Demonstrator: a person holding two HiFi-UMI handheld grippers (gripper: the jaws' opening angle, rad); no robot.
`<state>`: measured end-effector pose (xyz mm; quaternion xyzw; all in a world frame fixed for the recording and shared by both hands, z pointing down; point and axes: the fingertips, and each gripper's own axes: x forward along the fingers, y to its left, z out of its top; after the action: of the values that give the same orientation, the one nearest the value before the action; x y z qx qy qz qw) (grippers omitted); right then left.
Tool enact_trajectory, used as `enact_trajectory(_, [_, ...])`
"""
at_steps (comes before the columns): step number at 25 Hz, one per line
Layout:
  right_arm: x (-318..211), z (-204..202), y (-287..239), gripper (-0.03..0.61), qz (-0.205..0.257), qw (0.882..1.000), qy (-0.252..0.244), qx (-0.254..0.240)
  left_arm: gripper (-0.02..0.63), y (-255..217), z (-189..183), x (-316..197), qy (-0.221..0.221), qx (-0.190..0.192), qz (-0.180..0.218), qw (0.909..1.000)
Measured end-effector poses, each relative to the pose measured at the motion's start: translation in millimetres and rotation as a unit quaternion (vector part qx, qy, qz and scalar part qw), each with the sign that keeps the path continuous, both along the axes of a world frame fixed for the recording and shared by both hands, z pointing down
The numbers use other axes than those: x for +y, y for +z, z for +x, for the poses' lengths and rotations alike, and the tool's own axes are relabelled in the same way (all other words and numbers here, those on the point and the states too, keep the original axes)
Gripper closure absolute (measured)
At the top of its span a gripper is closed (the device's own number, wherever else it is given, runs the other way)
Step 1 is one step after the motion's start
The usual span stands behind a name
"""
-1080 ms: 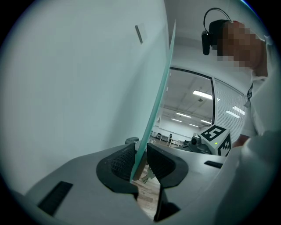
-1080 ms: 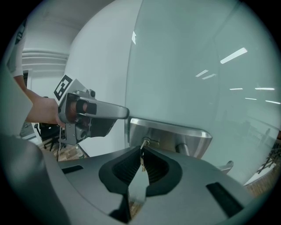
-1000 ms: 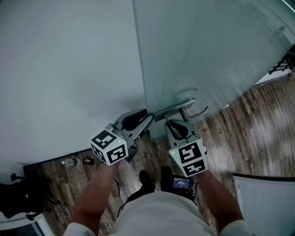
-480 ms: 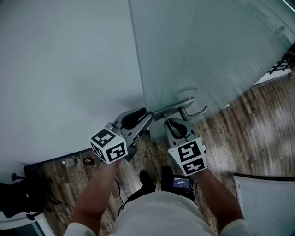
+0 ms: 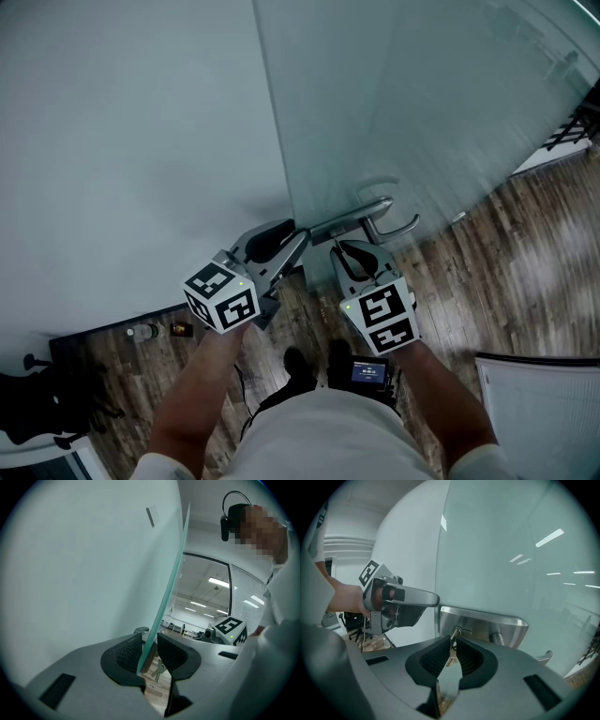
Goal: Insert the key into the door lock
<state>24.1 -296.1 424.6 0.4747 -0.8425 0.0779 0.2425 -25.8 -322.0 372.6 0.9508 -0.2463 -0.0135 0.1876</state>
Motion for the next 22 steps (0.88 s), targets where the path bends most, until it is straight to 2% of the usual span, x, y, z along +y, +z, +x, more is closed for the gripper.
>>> enact_trajectory(5, [-1,2,-2,0.506,0.007,1.0,0.006,-0.007,0.512,0,-1,-1,-0.006,-0.002,0.008,0.9999])
enact_trajectory(22, [4,9,-13,0.506,0.016,1.0,0.007,-0.012,0.514,-6,-8,4,-0.029,0.005,0.014,0.9995])
